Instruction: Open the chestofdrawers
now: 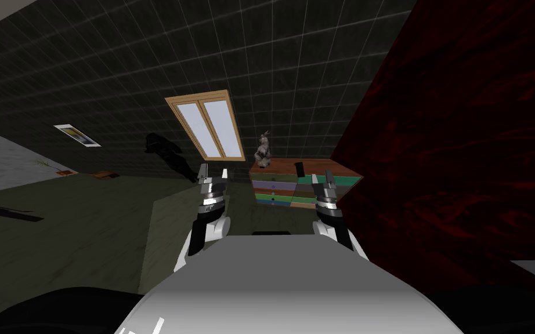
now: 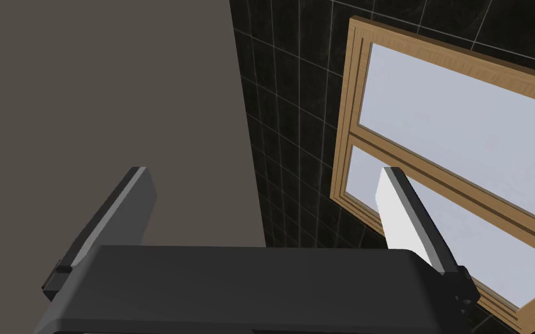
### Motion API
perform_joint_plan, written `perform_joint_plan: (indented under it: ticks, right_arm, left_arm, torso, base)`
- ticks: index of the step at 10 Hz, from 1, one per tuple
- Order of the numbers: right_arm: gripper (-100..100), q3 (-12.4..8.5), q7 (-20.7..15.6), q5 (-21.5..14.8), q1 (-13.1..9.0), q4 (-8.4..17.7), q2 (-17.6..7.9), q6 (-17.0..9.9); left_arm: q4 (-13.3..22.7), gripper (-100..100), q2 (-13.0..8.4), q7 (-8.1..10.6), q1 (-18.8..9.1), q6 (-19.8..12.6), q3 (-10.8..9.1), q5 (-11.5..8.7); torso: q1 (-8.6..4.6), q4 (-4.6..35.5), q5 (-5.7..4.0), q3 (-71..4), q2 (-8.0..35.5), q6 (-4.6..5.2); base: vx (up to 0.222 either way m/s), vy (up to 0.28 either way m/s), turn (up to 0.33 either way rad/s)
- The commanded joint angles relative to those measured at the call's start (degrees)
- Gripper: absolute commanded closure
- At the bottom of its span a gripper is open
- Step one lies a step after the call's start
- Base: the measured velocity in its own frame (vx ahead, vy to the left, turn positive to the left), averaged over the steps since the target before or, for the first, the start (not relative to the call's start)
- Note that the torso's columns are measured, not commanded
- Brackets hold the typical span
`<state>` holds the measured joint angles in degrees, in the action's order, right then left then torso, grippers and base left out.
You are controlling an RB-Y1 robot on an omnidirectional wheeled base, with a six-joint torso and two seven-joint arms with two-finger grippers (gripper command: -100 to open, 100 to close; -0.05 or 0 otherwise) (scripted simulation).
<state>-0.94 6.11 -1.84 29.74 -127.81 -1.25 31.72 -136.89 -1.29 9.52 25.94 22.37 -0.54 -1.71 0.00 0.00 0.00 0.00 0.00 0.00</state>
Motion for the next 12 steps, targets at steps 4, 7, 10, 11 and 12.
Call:
perform_joint_plan:
  ticks: [4, 7, 10, 11, 12]
  right_arm:
    - [0, 0.0, 0.0, 0.0, 0.0, 0.0, 0.0, 0.0]
    - [0, 0.0, 0.0, 0.0, 0.0, 0.0, 0.0, 0.0]
    - [-100, -0.1, -1.8, -0.3, -0.2, 0.6, -1.6, 0.2]
    - [-100, -0.3, -3.5, -0.6, -0.4, 1.2, -2.7, 0.5]
    - [-100, -0.4, -5.1, -0.9, -0.6, 2.0, -3.8, 0.8]
  left_arm:
    - [0.0, 0, 0.0, 0.0, 0.0, 0.0, 0.0, 0.0]
    - [0.0, 0, 0.0, 0.0, 0.0, 0.0, 0.0, 0.0]
    - [0.0, 0, 0.0, 0.0, 0.0, 0.0, 0.0, 0.0]
    - [0.0, 0, 0.0, 0.0, 0.0, 0.0, 0.0, 0.0]
    - [0.0, 0, 0.0, 0.0, 0.0, 0.0, 0.0, 0.0]
  torso:
    - [0.0, 14.2, 0.0, -28.5, 14.2, 0.0]
    - [0.0, 26.9, 0.0, -53.8, 26.9, 0.0]
    - [0.0, 39.6, 0.0, -79.2, 39.6, 0.0]
    - [0.04, 41.5, 0.01, -83.1, 41.5, 0.0]
    - [0.09, 42.0, 0.03, -84.3, 42.0, 0.0]
  base:
    - [0.0, 0.0, 0.0]
    - [0.0, 0.0, 0.0]
    - [0.005, 0.005, -0.001]
    - [0.023, 0.037, -0.007]
    - [0.026, 0.043, -0.009]
